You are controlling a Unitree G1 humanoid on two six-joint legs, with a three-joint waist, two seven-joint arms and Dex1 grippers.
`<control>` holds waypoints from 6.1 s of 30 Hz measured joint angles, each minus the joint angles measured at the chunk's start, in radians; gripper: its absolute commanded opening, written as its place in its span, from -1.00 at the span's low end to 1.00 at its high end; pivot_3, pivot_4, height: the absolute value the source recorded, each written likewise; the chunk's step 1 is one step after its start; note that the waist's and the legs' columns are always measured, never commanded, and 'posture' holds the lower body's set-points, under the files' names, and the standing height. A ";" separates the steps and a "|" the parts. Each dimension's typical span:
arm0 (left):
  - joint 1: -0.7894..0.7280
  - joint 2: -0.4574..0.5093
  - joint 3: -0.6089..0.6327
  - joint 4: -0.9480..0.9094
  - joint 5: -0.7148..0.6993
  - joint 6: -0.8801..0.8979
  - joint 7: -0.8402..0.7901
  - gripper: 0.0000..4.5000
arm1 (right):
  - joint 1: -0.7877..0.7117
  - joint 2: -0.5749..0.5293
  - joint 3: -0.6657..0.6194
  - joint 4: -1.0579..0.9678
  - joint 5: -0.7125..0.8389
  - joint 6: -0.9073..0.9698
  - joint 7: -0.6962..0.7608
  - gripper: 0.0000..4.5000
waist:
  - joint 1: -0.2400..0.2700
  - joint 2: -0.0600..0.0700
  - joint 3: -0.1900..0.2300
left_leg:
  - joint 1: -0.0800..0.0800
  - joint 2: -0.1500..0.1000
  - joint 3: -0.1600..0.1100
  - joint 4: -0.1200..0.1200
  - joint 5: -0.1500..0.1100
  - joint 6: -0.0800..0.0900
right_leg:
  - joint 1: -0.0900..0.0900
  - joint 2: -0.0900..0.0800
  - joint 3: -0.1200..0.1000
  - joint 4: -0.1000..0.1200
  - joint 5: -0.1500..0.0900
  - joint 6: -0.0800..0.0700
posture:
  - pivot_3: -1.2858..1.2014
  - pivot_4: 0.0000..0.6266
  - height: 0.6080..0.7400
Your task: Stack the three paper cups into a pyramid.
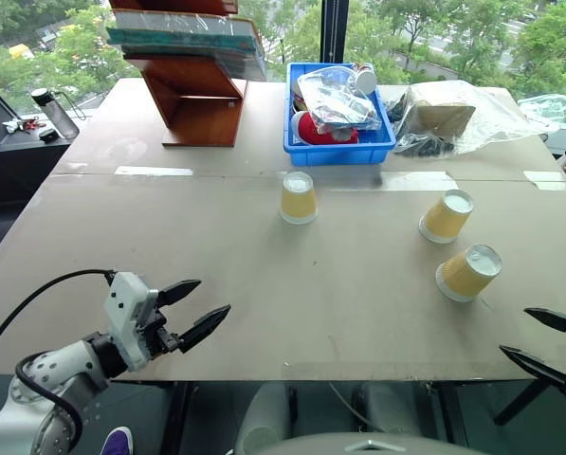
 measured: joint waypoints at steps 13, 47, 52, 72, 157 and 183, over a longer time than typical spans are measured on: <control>-0.162 0.066 -0.041 -0.052 -0.144 0.112 -0.039 0.93 | 0.039 0.052 -0.076 0.020 0.068 -0.013 -0.004 1.00 | -0.007 0.003 0.001 | 0.000 0.000 -0.002 0.000 0.000 0.000 | 0.001 0.000 -0.001 0.000 0.000 0.000 | 0.03 -0.52 1.00; -0.363 0.125 -0.226 -0.084 -0.155 0.056 -0.215 0.93 | -0.165 0.136 0.092 -0.342 0.078 0.341 -0.522 1.00 | 0.001 0.004 0.002 | -0.001 -0.001 -0.002 0.000 0.000 0.000 | 0.000 0.001 -0.001 0.000 0.000 0.000 | 0.03 -0.52 1.00; -0.359 0.123 -0.227 -0.084 -0.155 0.055 -0.214 0.93 | -0.203 0.160 0.104 -0.283 0.033 0.296 -0.534 1.00 | 0.000 0.004 0.002 | -0.001 -0.001 -0.002 0.000 0.000 0.000 | 0.000 0.001 -0.001 0.000 0.000 0.000 | 0.03 -0.52 1.00; -0.317 0.130 -0.193 -0.091 -0.161 0.056 -0.213 0.93 | -0.336 0.228 0.202 -0.180 0.004 0.263 -0.558 1.00 | 0.001 0.004 0.002 | -0.001 -0.001 -0.002 0.000 0.000 -0.001 | 0.000 0.001 -0.001 0.000 0.000 0.000 | 0.03 -0.52 1.00; -0.054 0.090 -0.071 -0.202 -0.165 0.032 -0.127 0.97 | -0.761 0.063 0.544 -0.280 0.068 0.405 -0.249 0.99 | -0.019 0.003 0.004 | -0.004 0.000 -0.005 0.000 0.000 0.000 | -0.002 0.000 -0.003 -0.001 0.000 0.000 | 0.03 -0.52 1.00; -0.148 0.092 -0.118 -0.135 -0.156 0.027 -0.145 0.97 | -0.751 0.088 0.366 -0.145 -0.055 0.472 -0.610 0.99 | -0.023 0.003 0.004 | -0.004 -0.001 -0.003 -0.001 0.001 -0.002 | -0.003 0.000 -0.002 -0.001 0.000 0.000 | 0.03 -0.52 1.00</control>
